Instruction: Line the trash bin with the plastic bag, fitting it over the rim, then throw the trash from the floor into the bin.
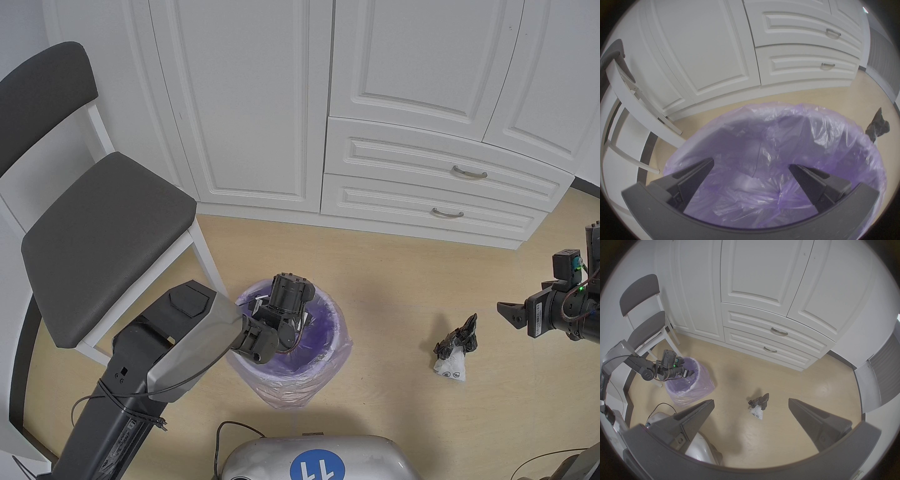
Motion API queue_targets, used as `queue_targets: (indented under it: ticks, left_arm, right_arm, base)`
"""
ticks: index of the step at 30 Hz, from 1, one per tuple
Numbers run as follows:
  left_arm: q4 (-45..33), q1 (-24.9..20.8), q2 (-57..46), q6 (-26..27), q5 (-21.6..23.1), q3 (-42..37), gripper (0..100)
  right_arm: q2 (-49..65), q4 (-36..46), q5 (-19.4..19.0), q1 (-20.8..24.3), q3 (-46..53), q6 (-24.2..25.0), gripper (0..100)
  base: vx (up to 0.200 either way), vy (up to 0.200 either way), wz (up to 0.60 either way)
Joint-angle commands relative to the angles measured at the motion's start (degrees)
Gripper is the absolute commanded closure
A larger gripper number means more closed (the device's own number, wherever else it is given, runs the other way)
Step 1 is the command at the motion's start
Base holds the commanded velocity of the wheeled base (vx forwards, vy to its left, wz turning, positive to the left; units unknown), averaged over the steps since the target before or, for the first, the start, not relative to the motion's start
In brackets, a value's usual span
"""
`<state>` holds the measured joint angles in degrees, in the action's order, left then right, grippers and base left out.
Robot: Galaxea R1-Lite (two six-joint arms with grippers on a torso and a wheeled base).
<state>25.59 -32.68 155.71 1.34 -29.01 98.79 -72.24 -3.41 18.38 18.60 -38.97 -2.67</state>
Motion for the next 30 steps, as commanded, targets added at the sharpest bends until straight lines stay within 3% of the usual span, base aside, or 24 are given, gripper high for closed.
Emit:
queue_targets:
  ticks: [1, 8, 17, 27, 30]
  left_arm:
    - [2.8, -0.4, 3.5, -0.1, -0.2, 1.6, 0]
    - [9.3, -0.9, 4.5, -0.1, -0.3, 1.8, 0]
    - [10.2, -1.0, 4.2, 0.0, -0.3, 1.5, 0]
    - [14.1, -1.0, -1.2, 0.1, -0.3, -9.1, 0]
    - [19.2, -1.7, -7.9, 0.1, -0.2, -20.7, 0]
  right_arm:
    - [-0.2, -0.3, 0.0, -0.1, 0.3, -0.1, 0]
    - [-0.3, -1.0, 0.0, -0.1, 0.4, 0.0, 0]
    - [-0.3, -1.3, 0.1, 0.1, 0.6, -0.2, 0]
    - [1.0, -1.6, 0.0, 0.5, 1.9, -2.5, 0]
    - [1.4, -4.8, -0.1, 0.4, 2.9, -2.5, 0]
  base:
    - [0.0, 0.0, 0.0]
    - [0.0, 0.0, 0.0]
    - [0.0, 0.0, 0.0]
    - [0.0, 0.0, 0.0]
    - [0.0, 0.0, 0.0]
